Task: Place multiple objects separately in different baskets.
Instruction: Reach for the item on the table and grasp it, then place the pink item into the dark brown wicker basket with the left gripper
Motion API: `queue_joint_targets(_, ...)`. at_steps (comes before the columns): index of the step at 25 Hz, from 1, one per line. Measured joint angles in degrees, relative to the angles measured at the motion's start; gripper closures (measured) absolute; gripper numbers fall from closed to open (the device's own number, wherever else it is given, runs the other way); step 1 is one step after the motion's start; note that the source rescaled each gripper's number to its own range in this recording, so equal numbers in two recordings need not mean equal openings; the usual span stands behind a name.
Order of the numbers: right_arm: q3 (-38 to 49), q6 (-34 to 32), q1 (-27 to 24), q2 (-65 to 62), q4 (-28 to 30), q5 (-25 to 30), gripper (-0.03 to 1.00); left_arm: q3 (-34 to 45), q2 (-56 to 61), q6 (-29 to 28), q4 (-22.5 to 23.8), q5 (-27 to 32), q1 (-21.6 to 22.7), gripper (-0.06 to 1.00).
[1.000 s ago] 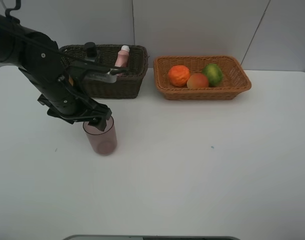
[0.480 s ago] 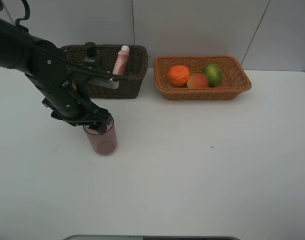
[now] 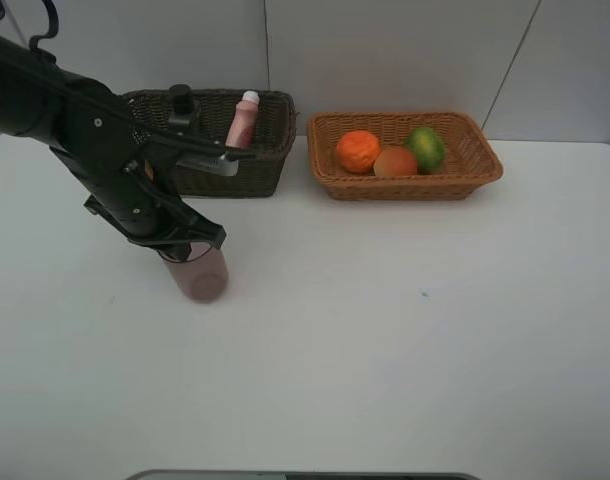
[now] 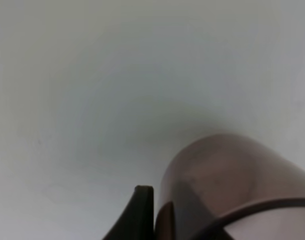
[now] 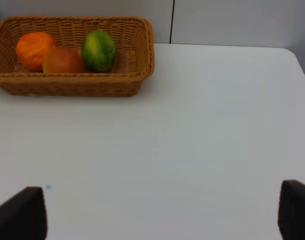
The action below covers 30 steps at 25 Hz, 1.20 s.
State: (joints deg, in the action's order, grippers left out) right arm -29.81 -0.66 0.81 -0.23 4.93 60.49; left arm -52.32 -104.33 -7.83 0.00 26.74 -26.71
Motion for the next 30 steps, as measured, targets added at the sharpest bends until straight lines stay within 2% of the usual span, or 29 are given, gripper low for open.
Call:
queue_joint_targets(22, 0.00, 0.00, 0.00, 0.00, -0.04, 0.00, 0.04, 0.00, 0.00, -0.11, 0.00, 0.15, 0.00, 0.94)
queue_joint_targets(30, 0.00, 0.00, 0.00, 0.00, -0.04, 0.00, 0.04, -0.05, 3.00, -0.53, 0.00, 2.81, 0.00, 0.94)
